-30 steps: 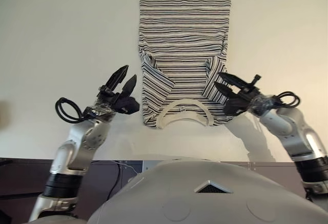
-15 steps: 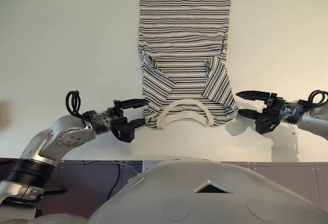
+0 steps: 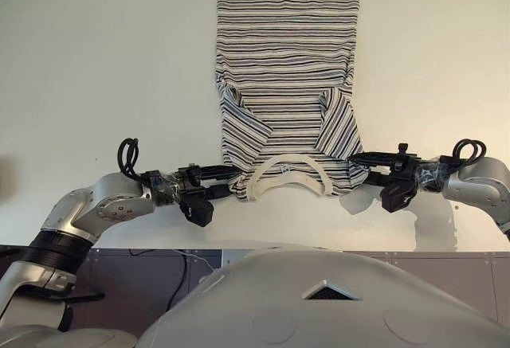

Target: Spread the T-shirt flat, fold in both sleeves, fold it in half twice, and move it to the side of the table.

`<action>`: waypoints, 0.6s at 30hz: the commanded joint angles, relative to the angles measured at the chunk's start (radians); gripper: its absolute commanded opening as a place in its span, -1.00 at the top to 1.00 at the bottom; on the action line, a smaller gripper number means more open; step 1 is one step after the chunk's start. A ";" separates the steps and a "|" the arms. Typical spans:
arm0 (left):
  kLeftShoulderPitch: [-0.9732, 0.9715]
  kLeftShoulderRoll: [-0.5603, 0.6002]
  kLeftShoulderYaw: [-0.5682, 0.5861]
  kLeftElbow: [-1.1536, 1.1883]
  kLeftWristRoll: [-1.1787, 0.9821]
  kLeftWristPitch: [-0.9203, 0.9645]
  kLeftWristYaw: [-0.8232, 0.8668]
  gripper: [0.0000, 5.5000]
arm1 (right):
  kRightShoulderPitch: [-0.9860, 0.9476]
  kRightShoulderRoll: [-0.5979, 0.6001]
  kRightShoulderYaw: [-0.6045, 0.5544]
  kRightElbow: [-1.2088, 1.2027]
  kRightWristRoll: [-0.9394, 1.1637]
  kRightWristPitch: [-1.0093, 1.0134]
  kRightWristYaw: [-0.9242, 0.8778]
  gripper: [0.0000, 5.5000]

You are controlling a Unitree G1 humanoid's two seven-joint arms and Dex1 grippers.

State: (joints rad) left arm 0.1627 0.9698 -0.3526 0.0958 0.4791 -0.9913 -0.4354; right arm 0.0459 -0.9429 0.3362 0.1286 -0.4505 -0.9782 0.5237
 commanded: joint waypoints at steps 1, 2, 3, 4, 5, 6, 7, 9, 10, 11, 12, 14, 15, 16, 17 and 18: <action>0.016 -0.007 -0.036 0.057 0.089 0.017 -0.027 0.37 | -0.010 0.001 -0.002 0.012 0.005 -0.014 0.003 0.42; 0.019 -0.007 -0.036 0.057 0.090 0.018 -0.023 0.45 | -0.010 -0.001 -0.004 0.015 0.003 -0.016 0.000 0.51; 0.022 -0.007 -0.036 0.056 0.092 0.020 -0.022 0.50 | -0.009 -0.001 -0.006 0.017 0.001 -0.019 -0.002 0.56; 0.025 -0.006 -0.036 0.056 0.094 0.023 -0.020 0.56 | -0.009 -0.001 -0.007 0.019 -0.001 -0.021 -0.003 0.63; 0.030 -0.005 -0.041 0.056 0.096 0.026 -0.024 0.65 | -0.010 0.000 -0.005 0.018 0.004 -0.022 0.000 0.73; 0.033 -0.004 -0.043 0.055 0.098 0.028 -0.027 0.71 | -0.011 0.001 -0.003 0.016 0.010 -0.021 0.004 0.80; 0.039 0.001 -0.046 0.054 0.096 0.037 -0.037 0.73 | -0.009 -0.002 0.005 0.012 0.029 -0.015 0.018 0.83; 0.054 0.014 -0.050 0.050 0.081 0.054 -0.058 0.84 | 0.000 -0.016 0.026 0.002 0.084 0.008 0.062 0.96; 0.063 0.021 -0.052 0.047 0.062 0.064 -0.072 0.85 | 0.013 -0.027 0.035 -0.007 0.125 0.027 0.090 0.96; 0.082 0.032 -0.055 0.026 -0.002 0.093 -0.100 0.91 | 0.030 -0.043 0.046 -0.026 0.187 0.060 0.129 0.96; 0.106 0.046 -0.058 -0.006 -0.077 0.129 -0.134 0.93 | 0.053 -0.063 0.058 -0.054 0.259 0.104 0.175 0.96; 0.168 0.102 -0.076 -0.087 -0.200 0.200 -0.221 0.96 | 0.107 -0.111 0.079 -0.137 0.404 0.205 0.269 0.96; 0.205 0.132 -0.089 -0.118 -0.272 0.233 -0.265 0.96 | 0.144 -0.143 0.087 -0.187 0.474 0.256 0.313 0.96; 0.237 0.157 -0.096 -0.153 -0.348 0.271 -0.303 0.96 | 0.179 -0.171 0.089 -0.233 0.535 0.304 0.350 0.96; 0.280 0.211 -0.092 -0.241 -0.482 0.342 -0.345 0.96 | 0.216 -0.211 0.088 -0.293 0.624 0.371 0.397 0.96; 0.315 0.256 -0.083 -0.322 -0.604 0.409 -0.376 0.96 | 0.250 -0.249 0.080 -0.349 0.711 0.436 0.437 0.96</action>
State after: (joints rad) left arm 0.4037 1.1224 -0.4329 -0.1228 0.0243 -0.7042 -0.7336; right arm 0.2466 -1.1125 0.4232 -0.1284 0.1288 -0.6441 0.8932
